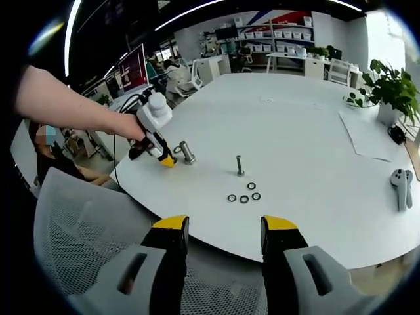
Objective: Place the washer onto the threaded stud by aligning its center hole with the stud, sliding it down to the base, and recovering from edge contact or off-axis alignment until the washer reaches the visible bottom stop.
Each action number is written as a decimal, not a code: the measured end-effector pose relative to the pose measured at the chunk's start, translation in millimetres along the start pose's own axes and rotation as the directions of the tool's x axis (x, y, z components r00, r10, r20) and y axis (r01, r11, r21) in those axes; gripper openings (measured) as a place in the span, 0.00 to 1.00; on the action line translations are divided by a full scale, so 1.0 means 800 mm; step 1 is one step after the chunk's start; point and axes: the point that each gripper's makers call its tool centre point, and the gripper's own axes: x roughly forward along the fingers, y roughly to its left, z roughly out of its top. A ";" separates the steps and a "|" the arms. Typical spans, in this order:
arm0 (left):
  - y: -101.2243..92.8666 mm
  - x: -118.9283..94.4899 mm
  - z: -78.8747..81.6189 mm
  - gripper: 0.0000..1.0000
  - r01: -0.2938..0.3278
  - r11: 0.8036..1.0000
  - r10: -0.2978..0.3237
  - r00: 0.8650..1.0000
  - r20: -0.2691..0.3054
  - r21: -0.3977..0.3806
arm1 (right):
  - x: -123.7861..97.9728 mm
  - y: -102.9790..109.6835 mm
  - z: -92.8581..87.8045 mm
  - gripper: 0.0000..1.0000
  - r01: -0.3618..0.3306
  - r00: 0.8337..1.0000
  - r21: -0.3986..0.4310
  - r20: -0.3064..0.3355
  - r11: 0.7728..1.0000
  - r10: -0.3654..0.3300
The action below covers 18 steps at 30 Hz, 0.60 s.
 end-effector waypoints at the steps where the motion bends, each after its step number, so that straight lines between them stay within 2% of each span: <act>1: 0.001 0.000 0.000 0.22 0.002 1.000 -0.002 1.000 -0.003 -0.002 | 0.000 0.000 0.000 0.47 0.000 1.000 -0.001 -0.001 1.000 0.000; 6: -0.008 -0.004 -0.002 0.21 0.005 1.000 -0.005 1.000 -0.021 0.002 | 0.001 -0.002 -0.001 0.47 0.002 1.000 0.000 -0.003 1.000 -0.002; 18: -0.008 -0.003 -0.002 0.19 0.012 1.000 -0.012 0.999 0.035 0.003 | 0.003 -0.004 -0.003 0.46 0.003 1.000 -0.001 -0.008 1.000 -0.003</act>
